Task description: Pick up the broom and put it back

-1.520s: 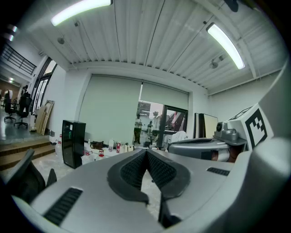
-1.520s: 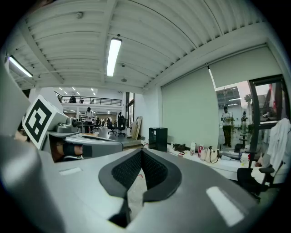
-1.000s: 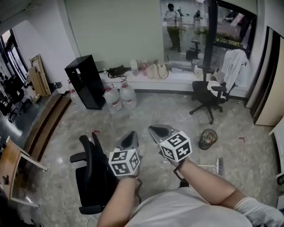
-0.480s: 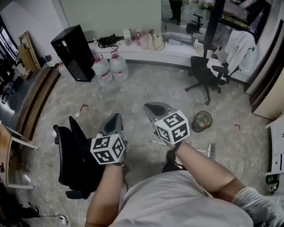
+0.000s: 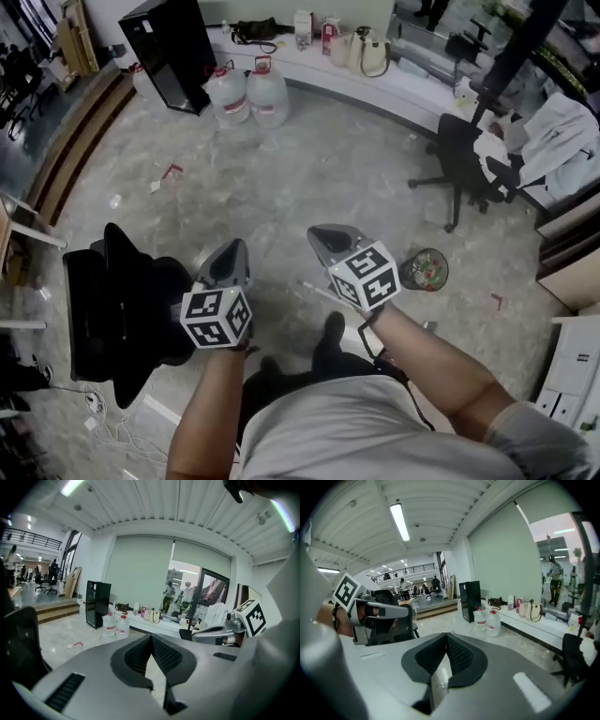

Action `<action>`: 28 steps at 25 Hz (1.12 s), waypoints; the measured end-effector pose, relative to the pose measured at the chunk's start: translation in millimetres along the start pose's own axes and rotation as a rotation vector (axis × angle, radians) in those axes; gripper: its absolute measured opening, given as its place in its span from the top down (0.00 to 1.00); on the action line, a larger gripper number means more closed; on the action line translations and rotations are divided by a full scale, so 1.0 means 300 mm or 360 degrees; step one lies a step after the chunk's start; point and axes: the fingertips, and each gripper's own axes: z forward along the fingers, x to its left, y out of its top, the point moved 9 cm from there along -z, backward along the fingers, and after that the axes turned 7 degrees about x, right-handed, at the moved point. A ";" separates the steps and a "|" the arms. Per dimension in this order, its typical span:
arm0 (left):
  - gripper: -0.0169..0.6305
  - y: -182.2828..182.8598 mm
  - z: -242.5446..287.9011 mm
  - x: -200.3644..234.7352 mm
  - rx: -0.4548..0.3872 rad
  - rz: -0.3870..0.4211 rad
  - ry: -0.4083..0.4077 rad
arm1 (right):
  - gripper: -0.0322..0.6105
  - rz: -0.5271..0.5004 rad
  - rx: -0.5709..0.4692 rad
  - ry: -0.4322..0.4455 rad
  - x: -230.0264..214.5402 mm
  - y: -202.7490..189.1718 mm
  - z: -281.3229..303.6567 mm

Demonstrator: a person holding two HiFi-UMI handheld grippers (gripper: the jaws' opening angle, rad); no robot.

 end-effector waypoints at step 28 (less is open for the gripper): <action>0.97 -2.182 1.109 0.626 0.0893 -0.0474 -0.0025 | 0.74 -0.0149 0.1312 0.0236 -0.314 -2.247 1.561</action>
